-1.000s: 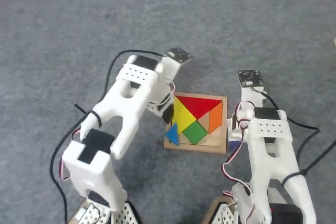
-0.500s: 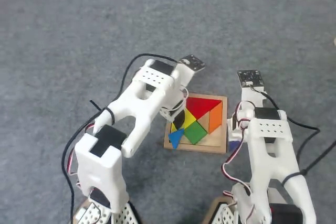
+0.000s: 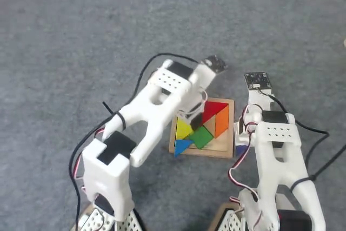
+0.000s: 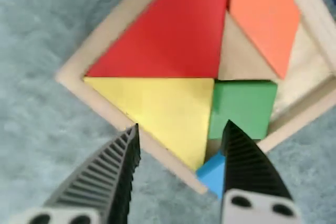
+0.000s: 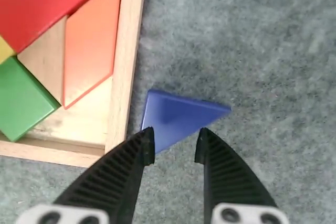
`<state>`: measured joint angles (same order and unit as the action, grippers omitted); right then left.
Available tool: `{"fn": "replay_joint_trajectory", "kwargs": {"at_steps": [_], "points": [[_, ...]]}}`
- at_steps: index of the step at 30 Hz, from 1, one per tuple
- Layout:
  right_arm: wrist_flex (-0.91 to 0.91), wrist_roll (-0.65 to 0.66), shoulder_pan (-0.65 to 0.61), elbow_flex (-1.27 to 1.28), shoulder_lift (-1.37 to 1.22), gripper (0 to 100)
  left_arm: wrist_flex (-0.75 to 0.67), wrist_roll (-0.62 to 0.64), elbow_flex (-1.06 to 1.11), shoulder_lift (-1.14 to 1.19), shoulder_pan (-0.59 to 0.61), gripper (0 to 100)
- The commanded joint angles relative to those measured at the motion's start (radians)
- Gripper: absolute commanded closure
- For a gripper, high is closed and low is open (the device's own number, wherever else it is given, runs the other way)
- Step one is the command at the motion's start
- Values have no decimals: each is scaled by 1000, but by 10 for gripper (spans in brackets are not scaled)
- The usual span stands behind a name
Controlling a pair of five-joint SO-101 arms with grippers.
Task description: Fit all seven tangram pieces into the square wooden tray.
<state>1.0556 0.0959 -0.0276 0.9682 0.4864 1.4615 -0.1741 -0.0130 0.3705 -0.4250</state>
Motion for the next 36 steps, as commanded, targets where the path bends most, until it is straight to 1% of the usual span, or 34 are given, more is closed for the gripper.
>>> {"fn": "replay_joint_trajectory", "kwargs": {"at_steps": [1, 4, 6, 12, 15, 20, 25, 30, 36], "points": [[7, -6, -10, -5, 35, 865, 66, 23, -94, -40, 68, 761], [7, -6, -5, -5, 35, 865, 100, 15, -74, -94, 107, 761], [7, -6, -2, -5, 35, 865, 106, 14, 4, -132, 114, 761], [7, -5, -2, -5, 35, 865, -44, 11, 343, -296, 115, 761], [7, -3, -4, -5, 35, 865, -57, 17, 403, -344, 124, 761], [7, -3, -2, -5, 35, 865, -72, 8, 478, -374, 190, 761], [7, -3, -8, -5, 35, 865, -135, 8, 590, -393, 163, 761], [7, -3, -8, -5, 35, 865, -180, 12, 610, -351, 147, 761], [7, -3, -7, -5, 35, 865, -190, 17, 536, -269, 146, 761]]}}
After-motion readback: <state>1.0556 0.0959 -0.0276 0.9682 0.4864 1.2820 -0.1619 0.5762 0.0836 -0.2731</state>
